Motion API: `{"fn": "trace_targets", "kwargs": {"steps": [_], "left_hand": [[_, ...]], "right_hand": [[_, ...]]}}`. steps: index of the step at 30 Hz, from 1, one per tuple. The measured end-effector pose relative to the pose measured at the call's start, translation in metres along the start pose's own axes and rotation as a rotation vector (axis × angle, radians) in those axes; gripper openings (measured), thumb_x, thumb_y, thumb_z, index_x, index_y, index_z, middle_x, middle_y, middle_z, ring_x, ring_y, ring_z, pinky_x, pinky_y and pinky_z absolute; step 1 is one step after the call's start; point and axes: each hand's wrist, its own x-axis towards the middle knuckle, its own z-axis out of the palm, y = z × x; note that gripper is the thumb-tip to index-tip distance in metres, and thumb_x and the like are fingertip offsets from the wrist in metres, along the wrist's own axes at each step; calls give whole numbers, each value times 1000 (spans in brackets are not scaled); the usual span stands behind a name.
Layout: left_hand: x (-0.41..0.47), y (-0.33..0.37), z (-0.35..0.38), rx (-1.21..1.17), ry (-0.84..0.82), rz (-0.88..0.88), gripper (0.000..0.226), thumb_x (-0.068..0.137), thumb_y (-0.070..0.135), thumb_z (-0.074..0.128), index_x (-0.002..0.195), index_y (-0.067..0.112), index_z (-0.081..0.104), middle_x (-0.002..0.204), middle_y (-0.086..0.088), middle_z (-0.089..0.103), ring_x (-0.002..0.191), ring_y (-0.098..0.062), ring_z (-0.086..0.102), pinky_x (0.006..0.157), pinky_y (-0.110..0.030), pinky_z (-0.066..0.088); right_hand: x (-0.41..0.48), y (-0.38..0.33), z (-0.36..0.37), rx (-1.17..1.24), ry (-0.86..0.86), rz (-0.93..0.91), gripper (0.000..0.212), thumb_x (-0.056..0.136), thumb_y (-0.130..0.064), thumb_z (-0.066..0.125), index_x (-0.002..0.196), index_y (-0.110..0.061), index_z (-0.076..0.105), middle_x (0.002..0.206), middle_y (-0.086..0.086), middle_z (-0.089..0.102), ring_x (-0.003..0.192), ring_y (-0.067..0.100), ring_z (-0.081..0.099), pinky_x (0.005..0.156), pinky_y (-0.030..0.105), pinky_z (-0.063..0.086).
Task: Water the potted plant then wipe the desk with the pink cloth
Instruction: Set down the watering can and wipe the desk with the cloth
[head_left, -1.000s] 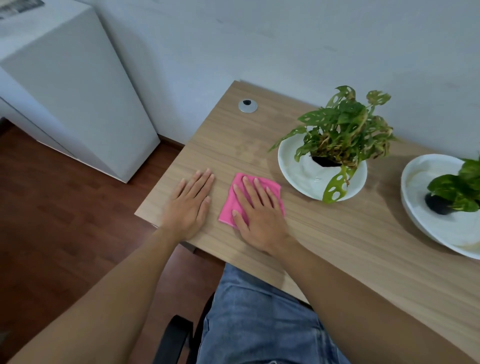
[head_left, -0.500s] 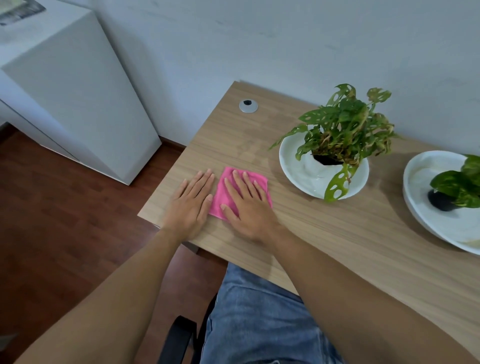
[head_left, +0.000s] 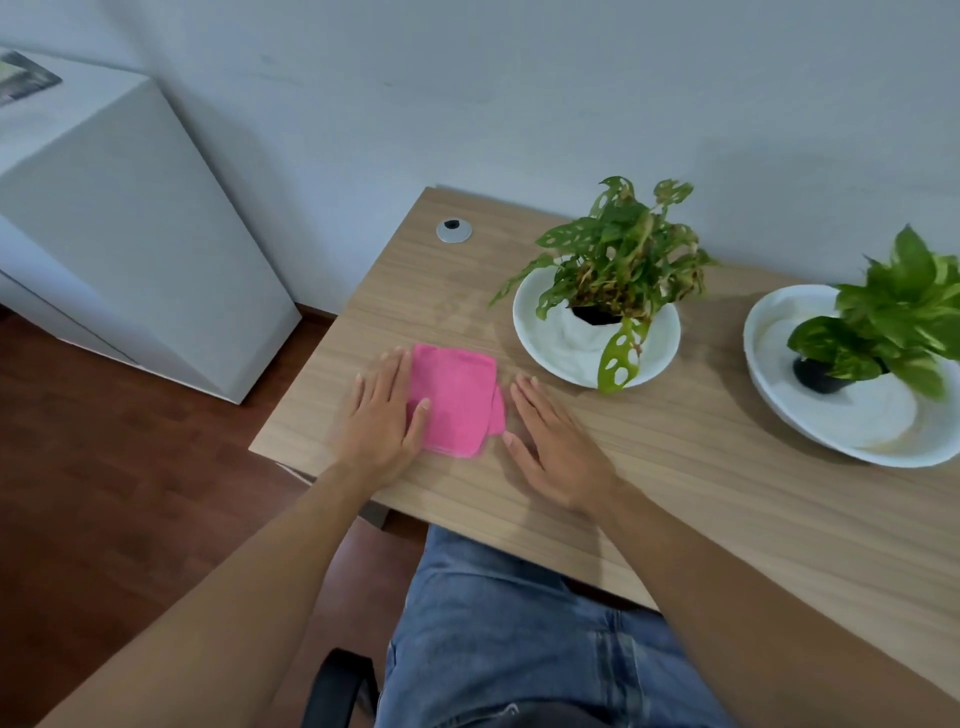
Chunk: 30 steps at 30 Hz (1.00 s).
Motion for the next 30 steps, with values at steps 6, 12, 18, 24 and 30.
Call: {"fn": "trace_targets", "kwargs": {"steps": [6,12,18,24,30], "left_hand": [[3,49,31,51,-65,166,75,116,53,30,177,14,11,186,-5,10,172,-18,1,140,-51,-1],[11,102,63,5,-100,317,72,115,51,33,174,10,25,183,-6,23,171,-20,15,140,-48,11],[15,148,87,-1,-156,454,68,117,46,36,174,9,28,182,-5,26,171,-20,18,139,-47,15],[23,196,102,36,-170,537,71,115,45,36,173,6,26,183,-8,23,171,-20,15,140,-40,6],[38,233,121,98,-222,567,76,115,49,32,176,8,14,186,-7,10,172,-17,2,139,-42,8]], "right_hand": [[-41,37,-14,-34,43,99,74,117,-55,34,177,-18,12,185,-8,2,169,5,-6,130,24,-5],[-84,88,-31,-63,79,205,75,115,-59,27,177,-17,14,185,-6,6,169,7,-4,137,37,9],[-116,140,-45,-120,139,322,75,115,-57,25,176,-15,16,185,-2,10,170,12,2,138,42,12],[-132,166,-58,-174,165,447,73,117,-53,29,177,-16,11,185,-3,5,170,13,0,137,36,2],[-132,160,-45,-196,222,503,72,115,-52,23,177,-18,9,185,-4,4,171,14,-2,138,45,4]]}}
